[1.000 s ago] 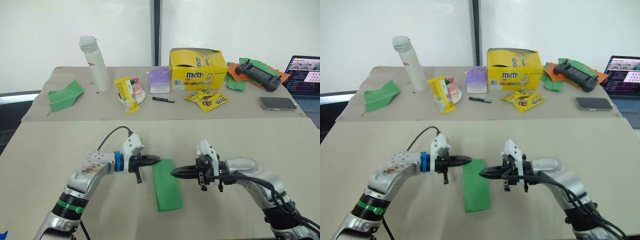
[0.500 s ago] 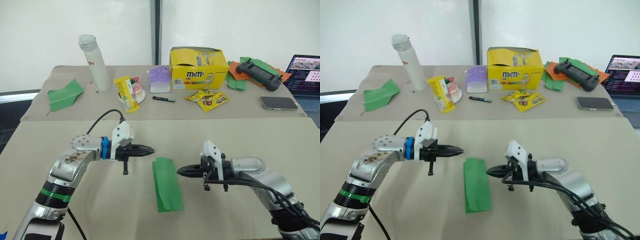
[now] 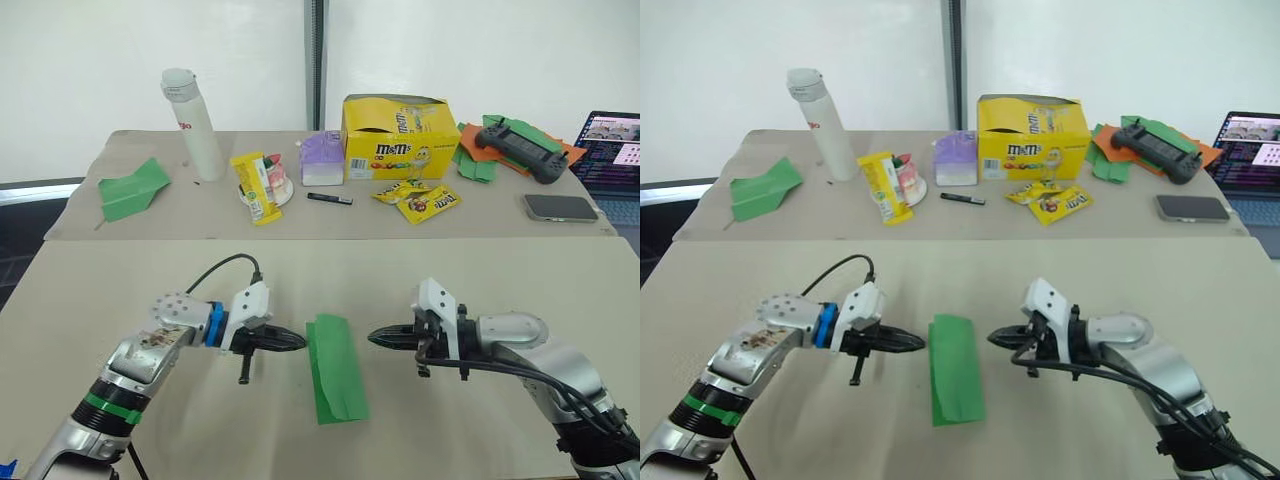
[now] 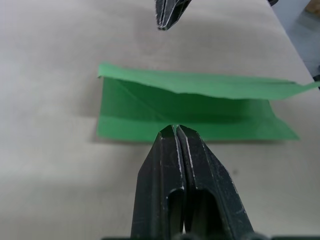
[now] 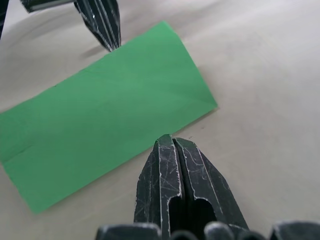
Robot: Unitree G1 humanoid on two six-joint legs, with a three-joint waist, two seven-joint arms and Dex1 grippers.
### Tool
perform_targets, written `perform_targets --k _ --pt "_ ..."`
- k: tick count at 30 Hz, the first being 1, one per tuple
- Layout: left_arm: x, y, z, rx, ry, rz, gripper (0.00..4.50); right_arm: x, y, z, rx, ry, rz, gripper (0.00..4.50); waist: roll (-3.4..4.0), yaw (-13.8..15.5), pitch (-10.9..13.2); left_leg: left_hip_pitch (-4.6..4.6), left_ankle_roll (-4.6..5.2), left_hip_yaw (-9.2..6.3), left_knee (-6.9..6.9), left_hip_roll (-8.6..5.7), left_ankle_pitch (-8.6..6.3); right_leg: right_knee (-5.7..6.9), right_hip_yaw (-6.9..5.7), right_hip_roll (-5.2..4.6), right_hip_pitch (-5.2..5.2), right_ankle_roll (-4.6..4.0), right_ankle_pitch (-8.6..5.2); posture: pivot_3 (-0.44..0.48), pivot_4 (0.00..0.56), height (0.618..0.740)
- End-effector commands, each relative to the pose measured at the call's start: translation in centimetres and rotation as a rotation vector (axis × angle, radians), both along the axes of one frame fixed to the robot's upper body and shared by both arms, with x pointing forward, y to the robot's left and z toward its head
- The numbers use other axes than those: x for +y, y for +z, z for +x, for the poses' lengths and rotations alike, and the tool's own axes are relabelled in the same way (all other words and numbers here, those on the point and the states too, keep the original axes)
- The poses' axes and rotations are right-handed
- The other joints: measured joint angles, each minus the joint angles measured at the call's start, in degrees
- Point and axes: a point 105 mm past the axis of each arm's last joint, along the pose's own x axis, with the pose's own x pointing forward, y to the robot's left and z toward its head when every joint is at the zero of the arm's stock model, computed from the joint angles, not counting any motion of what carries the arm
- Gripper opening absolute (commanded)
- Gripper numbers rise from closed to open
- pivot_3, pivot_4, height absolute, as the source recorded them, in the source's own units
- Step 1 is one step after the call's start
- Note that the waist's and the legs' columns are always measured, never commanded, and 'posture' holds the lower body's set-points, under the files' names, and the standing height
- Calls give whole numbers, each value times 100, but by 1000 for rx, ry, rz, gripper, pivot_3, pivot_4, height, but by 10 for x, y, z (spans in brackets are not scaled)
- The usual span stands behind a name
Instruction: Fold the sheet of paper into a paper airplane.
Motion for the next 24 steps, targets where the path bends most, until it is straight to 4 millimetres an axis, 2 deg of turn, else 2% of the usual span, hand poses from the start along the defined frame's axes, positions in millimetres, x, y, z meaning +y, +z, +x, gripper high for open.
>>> perform_targets --k 1,5,8,12,17,24 --pt "-6 1 4 -34 -7 3 24 -2 12 1 -61 -2 1 0 0 0 0 0 0 0 0 0 0 1 0 0 0 0 0 0 150 740" --pt "-25 -6 4 -43 -41 2 24 -5 16 3 -74 -17 -1 0 0 0 0 1 0 1 0 -1 0 2 0 0 1 0 0 0 150 740" --pt "-47 6 5 -46 -74 -85 24 -9 21 6 -91 -42 -5 0 -1 20 1 -2 0 1 4 -3 0 2 0 -1 1 1 0 0 150 740" --pt "-65 7 7 -48 -132 -92 24 -22 29 11 -119 -90 -22 0 -2 40 1 -2 0 2 12 -4 0 6 0 0 4 2 2 0 150 740" --pt "-82 -15 14 2 -148 33 24 -42 45 17 -164 -174 -39 0 -3 38 1 -2 1 7 12 -5 0 6 0 1 4 3 1 0 150 740" --pt "-95 -30 20 53 -139 113 24 -57 53 14 -182 -262 -66 0 -3 54 2 -2 1 11 14 -5 1 8 -1 1 6 3 1 0 150 740"
